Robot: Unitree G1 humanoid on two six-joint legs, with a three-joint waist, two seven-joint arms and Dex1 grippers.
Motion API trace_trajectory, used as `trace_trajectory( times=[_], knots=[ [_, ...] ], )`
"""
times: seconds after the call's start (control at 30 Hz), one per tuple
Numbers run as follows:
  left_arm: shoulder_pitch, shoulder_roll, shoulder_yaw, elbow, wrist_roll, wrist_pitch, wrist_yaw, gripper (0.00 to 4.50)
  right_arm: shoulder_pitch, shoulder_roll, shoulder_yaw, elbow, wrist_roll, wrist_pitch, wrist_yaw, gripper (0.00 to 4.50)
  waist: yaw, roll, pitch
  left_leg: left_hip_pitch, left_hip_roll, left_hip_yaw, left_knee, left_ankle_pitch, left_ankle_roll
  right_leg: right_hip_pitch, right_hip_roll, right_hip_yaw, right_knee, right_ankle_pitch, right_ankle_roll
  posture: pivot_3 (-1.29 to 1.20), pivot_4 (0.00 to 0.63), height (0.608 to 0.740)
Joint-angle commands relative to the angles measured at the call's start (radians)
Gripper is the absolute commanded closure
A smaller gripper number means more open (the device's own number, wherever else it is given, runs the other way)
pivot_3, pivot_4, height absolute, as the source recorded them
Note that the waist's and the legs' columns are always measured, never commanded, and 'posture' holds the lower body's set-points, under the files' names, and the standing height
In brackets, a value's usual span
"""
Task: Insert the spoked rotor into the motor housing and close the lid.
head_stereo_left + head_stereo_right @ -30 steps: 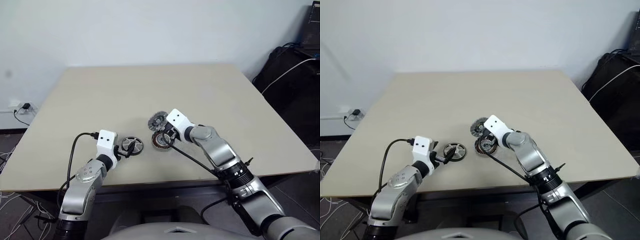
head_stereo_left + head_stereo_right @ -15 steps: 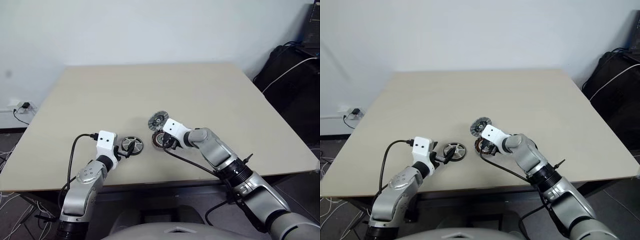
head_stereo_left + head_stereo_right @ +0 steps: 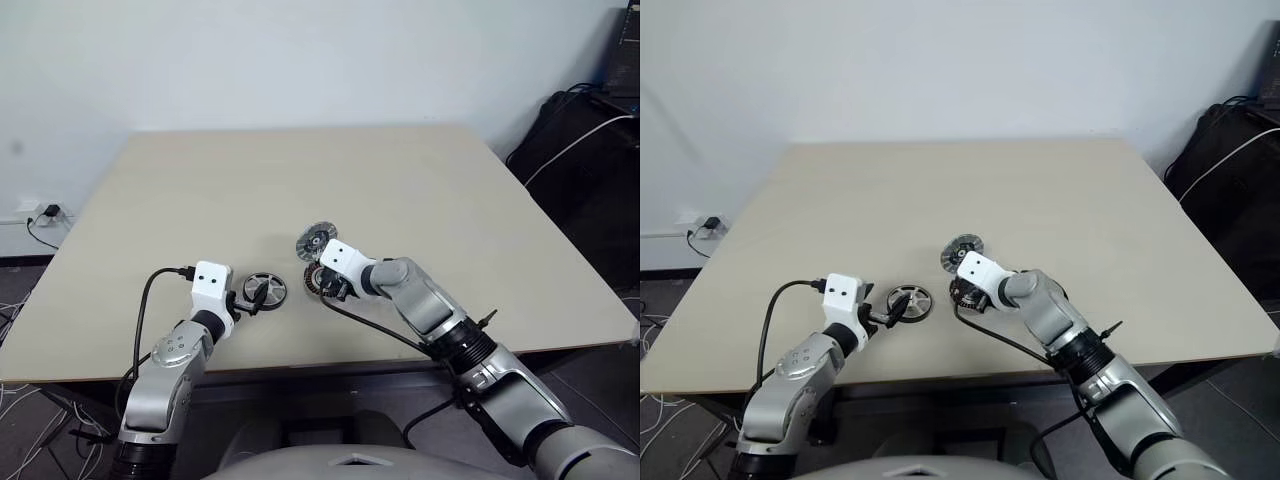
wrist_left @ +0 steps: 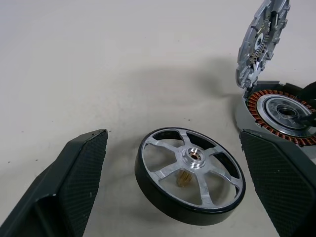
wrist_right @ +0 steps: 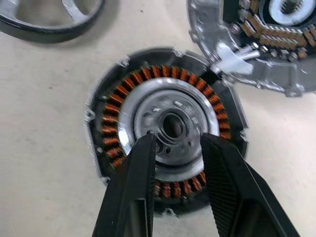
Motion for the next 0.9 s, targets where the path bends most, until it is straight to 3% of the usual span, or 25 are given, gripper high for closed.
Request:
trace_trajectory(
  times=[0.03, 0.47, 0.9],
  knots=[
    [-0.016, -0.003, 0.008, -0.017, 0.000, -0.026, 0.000, 0.00, 0.000, 0.018, 0.010, -0.032, -0.006, -0.012, 0.006, 2.96, 0.000, 0.000, 0.000, 0.000, 0.000, 0.000, 0.000, 0.000, 0.000, 0.000, 0.000, 0.000, 0.000, 0.000, 0.000, 0.00, 0.000, 0.740],
    [-0.014, 0.000, 0.007, -0.025, 0.002, -0.023, -0.001, 0.00, -0.031, 0.105, -0.057, 0.084, -0.026, -0.078, -0.110, 2.96, -0.001, 0.000, 0.000, 0.000, 0.000, 0.000, 0.000, 0.001, -0.001, 0.000, 0.000, 0.000, 0.001, 0.001, 0.001, 0.00, 0.000, 0.740],
    [-0.009, -0.002, 0.008, -0.028, 0.001, -0.021, 0.002, 0.00, -0.011, 0.015, -0.039, -0.029, -0.019, -0.037, -0.017, 2.96, -0.002, 0.000, 0.000, 0.000, 0.000, 0.000, 0.000, 0.001, -0.001, 0.000, 0.000, 0.000, 0.001, 0.000, 0.001, 0.00, 0.000, 0.740]
  ],
)
